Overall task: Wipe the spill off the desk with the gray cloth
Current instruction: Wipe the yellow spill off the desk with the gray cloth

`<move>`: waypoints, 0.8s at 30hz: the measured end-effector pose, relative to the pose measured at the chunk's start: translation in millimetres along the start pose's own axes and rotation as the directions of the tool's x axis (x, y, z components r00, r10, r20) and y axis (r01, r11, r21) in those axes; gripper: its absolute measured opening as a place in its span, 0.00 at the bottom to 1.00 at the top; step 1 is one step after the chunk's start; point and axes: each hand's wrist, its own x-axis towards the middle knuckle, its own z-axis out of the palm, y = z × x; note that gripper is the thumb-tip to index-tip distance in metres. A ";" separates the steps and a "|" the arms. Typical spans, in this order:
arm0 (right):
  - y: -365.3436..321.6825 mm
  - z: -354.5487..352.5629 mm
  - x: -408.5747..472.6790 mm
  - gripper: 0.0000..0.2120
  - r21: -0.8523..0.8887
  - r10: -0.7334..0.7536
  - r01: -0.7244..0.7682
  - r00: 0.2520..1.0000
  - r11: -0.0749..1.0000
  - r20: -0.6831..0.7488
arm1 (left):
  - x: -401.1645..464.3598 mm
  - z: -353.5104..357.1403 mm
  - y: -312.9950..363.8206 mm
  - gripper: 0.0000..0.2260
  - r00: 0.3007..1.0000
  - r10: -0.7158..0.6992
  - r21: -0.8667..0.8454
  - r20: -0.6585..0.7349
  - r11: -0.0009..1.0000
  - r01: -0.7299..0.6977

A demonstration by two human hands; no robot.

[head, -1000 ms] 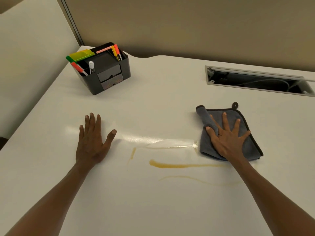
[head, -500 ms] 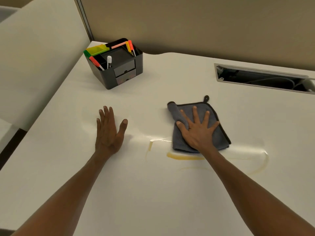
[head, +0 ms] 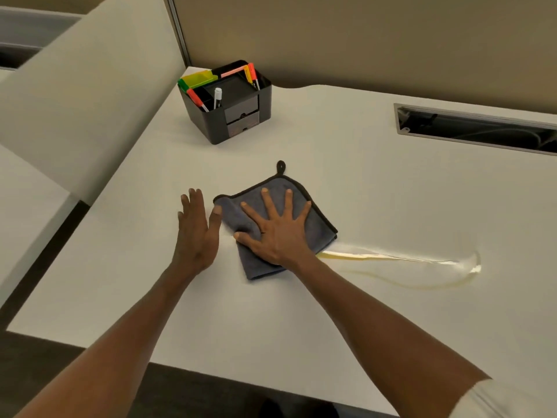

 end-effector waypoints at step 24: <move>188.8 -23.6 -115.7 0.29 -0.018 0.214 -0.216 0.973 0.976 -0.085 | -56.4 64.2 26.1 0.41 0.997 0.058 0.439 0.058 0.895 -0.078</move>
